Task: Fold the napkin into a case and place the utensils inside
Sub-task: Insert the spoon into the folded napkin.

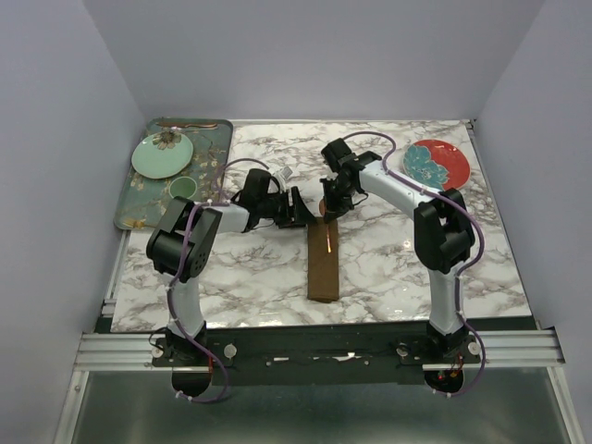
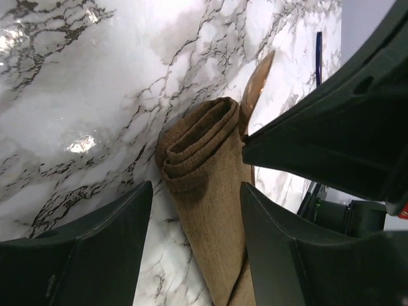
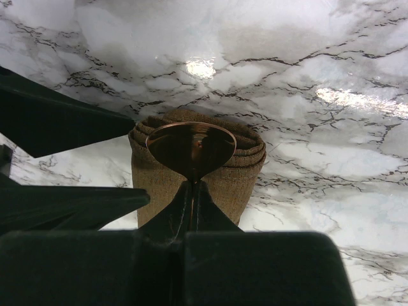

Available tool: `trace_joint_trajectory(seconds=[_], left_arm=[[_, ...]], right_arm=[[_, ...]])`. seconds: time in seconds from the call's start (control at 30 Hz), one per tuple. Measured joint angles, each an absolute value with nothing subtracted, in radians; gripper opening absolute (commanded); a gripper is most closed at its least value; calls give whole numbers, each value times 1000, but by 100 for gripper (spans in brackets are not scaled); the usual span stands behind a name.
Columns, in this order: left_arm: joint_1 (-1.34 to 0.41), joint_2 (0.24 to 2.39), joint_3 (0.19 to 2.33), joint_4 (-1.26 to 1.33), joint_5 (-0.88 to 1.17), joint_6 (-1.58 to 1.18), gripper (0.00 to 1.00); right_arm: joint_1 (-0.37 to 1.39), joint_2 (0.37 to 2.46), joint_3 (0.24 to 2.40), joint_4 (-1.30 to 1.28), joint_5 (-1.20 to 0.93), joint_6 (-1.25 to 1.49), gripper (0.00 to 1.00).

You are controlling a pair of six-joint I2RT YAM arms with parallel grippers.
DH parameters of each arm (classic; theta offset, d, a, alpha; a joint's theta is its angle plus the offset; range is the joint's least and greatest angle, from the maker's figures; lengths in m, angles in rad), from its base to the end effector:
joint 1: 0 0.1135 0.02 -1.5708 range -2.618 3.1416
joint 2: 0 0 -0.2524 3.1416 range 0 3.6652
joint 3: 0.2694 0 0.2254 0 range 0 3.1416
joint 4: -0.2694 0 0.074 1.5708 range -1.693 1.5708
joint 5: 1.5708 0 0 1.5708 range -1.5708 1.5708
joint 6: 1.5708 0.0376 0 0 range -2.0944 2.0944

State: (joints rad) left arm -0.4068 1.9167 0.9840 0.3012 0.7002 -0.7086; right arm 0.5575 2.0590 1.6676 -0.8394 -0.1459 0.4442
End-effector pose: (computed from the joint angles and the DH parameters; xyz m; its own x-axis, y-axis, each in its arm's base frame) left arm 0.3267 -0.1671 0.1515 -0.9194 -0.1458 -0.3653 0.2396 0.5290 -0.8141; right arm 0.3359 0.2158 0.2041 -0.9650 -0.1006 -0.2422 -0.1660 0.9493 0.2671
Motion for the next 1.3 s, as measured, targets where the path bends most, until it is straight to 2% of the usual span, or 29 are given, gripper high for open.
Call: trace_joint_trajectory(seconds=[0.17,0.2,0.37,0.4,0.47,0.5,0.6,0.7,1.3], left_arm=[[-427,1965,986,332,701,-760,55],[-430,1972,987,341,700,-770,50],[-435,2009,993,384,700,-824,39],[-435,2013,992,392,698,-837,33],[-434,2015,982,413,683,-863,30],[-434,2015,975,421,677,-873,24],[-431,2015,949,453,644,-916,19],[-426,2015,937,478,627,-950,16],[-400,2030,924,549,589,-1021,16]], right_arm=[[558,2062,1668,-840,-146,444,1],[558,2062,1668,-840,-146,444,1],[558,2065,1668,-840,-146,445,1],[558,2065,1668,-840,-146,445,0],[558,2067,1668,-841,-146,445,1],[558,2069,1671,-844,-146,445,1],[558,2080,1695,-856,-146,445,1],[557,2088,1717,-863,-146,446,1],[557,2089,1658,-875,-154,471,2]])
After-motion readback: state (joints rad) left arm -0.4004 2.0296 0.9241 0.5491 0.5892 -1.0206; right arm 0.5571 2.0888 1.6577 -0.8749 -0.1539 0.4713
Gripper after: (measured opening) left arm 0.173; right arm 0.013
